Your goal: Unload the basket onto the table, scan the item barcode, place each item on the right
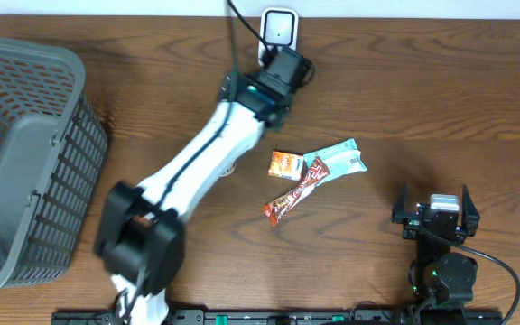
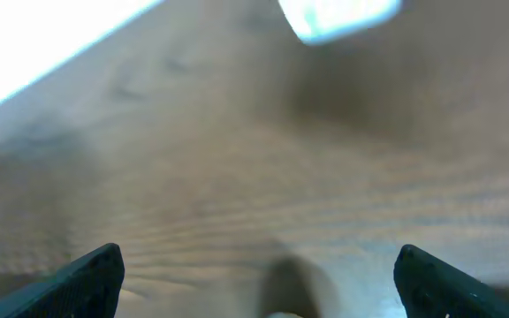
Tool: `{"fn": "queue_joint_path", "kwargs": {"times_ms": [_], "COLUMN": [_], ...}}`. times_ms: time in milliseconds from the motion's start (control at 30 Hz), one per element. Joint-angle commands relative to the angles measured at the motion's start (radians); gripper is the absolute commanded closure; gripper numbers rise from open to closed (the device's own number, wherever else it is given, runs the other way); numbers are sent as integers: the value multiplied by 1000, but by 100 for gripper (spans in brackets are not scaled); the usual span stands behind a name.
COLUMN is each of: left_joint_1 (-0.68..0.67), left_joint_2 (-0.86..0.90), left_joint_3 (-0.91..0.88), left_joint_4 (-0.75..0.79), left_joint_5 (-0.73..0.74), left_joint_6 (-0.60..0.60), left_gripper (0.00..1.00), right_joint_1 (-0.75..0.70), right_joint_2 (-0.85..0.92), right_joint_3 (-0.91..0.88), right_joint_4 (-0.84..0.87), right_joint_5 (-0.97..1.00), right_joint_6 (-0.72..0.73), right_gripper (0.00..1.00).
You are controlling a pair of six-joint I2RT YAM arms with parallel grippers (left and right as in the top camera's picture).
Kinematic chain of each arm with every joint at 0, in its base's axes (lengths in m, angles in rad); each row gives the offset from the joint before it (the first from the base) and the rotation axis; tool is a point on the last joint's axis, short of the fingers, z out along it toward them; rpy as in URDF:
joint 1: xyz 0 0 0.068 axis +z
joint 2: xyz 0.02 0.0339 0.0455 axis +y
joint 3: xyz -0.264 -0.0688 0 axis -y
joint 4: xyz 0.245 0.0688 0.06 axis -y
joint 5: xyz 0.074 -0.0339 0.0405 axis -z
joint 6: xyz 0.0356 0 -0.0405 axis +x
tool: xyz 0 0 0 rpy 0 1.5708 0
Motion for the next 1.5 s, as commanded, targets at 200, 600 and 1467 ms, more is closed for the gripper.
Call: {"fn": "queue_joint_path", "kwargs": {"times_ms": [200,600,1467], "left_joint_1": [161,254,264], "left_joint_2": [-208,-251,-251], "left_joint_3": [2,0,0], "left_joint_4": [131,131,97], "left_joint_5": [-3,48,182], "left_joint_6": [80,156,155], "left_gripper": [2,2,2], "right_joint_1": [-14,-14,121], "right_joint_2": [-1,0,765], "right_joint_3": [-1,-1,-1], "right_joint_4": [27,26,296], "right_joint_5": [-474,-949,-792], "right_joint_6": [166,1295,1309], "right_gripper": [1,1,1]}}
